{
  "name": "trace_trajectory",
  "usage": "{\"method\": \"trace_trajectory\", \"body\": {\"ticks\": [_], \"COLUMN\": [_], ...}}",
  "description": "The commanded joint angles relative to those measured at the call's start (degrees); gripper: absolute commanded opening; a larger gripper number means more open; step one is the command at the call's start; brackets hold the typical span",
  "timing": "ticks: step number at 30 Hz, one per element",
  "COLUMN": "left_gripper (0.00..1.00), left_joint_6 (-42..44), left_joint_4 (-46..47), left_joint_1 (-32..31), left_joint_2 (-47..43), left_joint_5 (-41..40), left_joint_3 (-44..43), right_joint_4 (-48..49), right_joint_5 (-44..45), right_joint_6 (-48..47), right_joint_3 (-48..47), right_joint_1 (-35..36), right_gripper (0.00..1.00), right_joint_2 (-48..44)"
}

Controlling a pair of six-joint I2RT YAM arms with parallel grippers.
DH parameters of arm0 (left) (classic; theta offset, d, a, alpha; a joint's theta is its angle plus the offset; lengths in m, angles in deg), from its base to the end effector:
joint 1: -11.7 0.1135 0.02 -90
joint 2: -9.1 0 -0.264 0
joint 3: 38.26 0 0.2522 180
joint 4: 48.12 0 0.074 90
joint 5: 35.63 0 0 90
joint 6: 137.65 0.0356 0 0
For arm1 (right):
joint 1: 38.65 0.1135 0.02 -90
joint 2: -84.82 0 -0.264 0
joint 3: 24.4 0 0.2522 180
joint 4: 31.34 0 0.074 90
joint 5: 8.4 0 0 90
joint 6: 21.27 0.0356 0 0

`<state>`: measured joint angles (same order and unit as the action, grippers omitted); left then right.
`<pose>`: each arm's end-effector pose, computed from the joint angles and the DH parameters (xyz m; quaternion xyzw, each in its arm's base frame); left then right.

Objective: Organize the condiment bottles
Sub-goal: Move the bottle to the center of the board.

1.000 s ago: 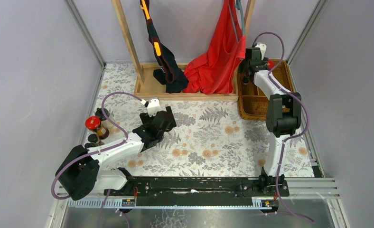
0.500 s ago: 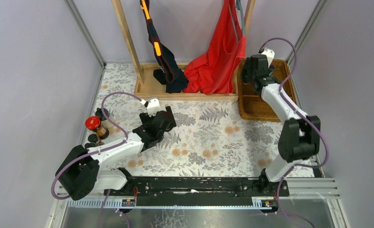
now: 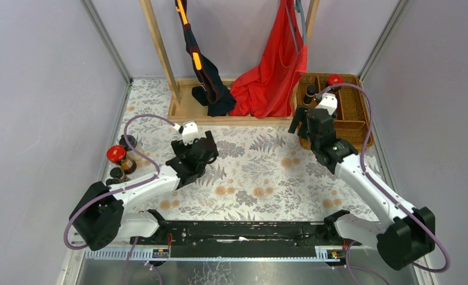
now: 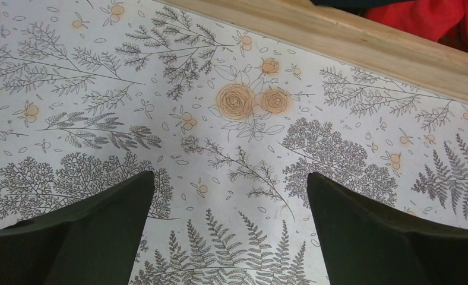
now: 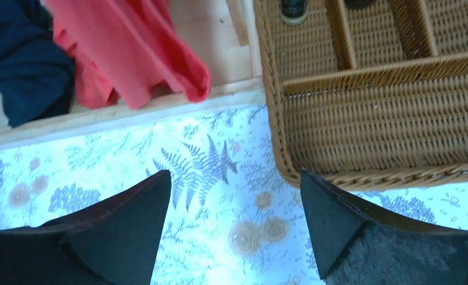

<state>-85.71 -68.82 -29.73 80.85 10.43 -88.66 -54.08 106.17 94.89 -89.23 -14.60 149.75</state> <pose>0.2009 -0.1444 0.2057 -0.1270 0.8515 0.0219 0.5083 0.2420 0.0918 0.3109 0.1327 0.8117 0.0688 0.5646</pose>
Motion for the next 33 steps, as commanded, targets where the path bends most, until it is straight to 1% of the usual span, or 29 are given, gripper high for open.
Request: {"method": "trace_trajectory", "body": {"ticks": [1, 5, 9, 14, 20, 25, 28, 33], "left_gripper": [1.00, 1.00, 1.00, 1.00, 1.00, 1.00, 1.00, 1.00], "left_joint_6": [-2.29, -3.36, -3.43, -6.27, -8.66, -12.43, -13.24, -14.37], "left_joint_4": [-0.80, -2.89, -5.16, -10.79, -15.78, -23.62, -25.92, -28.18], "left_joint_1": [0.47, 1.28, 1.44, 1.48, 1.51, 1.80, 2.98, 8.21], "left_joint_2": [-0.91, -0.94, -2.33, -4.89, -7.41, -8.03, -8.63, -10.75], "left_joint_5": [-3.69, -4.53, -5.59, -9.93, -11.68, -16.10, -16.15, -12.43], "left_joint_3": [-1.58, -2.19, -3.29, -5.29, -6.76, -10.26, -11.45, -11.44], "right_joint_4": [1.32, 0.92, 2.61, 4.47, 5.32, 6.69, 7.00, 6.93], "right_joint_5": [2.40, 2.40, 1.55, -2.00, -3.90, -7.08, -7.28, -7.79], "right_joint_6": [1.29, -0.28, -0.71, -0.46, -2.36, -1.72, -1.24, -0.93], "right_joint_3": [2.91, 4.62, 7.68, 11.02, 12.33, 13.72, 14.53, 15.19], "right_joint_1": [3.34, 5.10, 5.13, 5.41, 5.97, 6.01, 6.01, 6.01], "right_gripper": [0.87, 0.89, 0.91, 0.91, 0.91, 0.92, 0.92, 0.92], "right_joint_2": [-5.91, -9.07, -11.98, -14.88, -15.39, -16.40, -17.11, -18.38]}}
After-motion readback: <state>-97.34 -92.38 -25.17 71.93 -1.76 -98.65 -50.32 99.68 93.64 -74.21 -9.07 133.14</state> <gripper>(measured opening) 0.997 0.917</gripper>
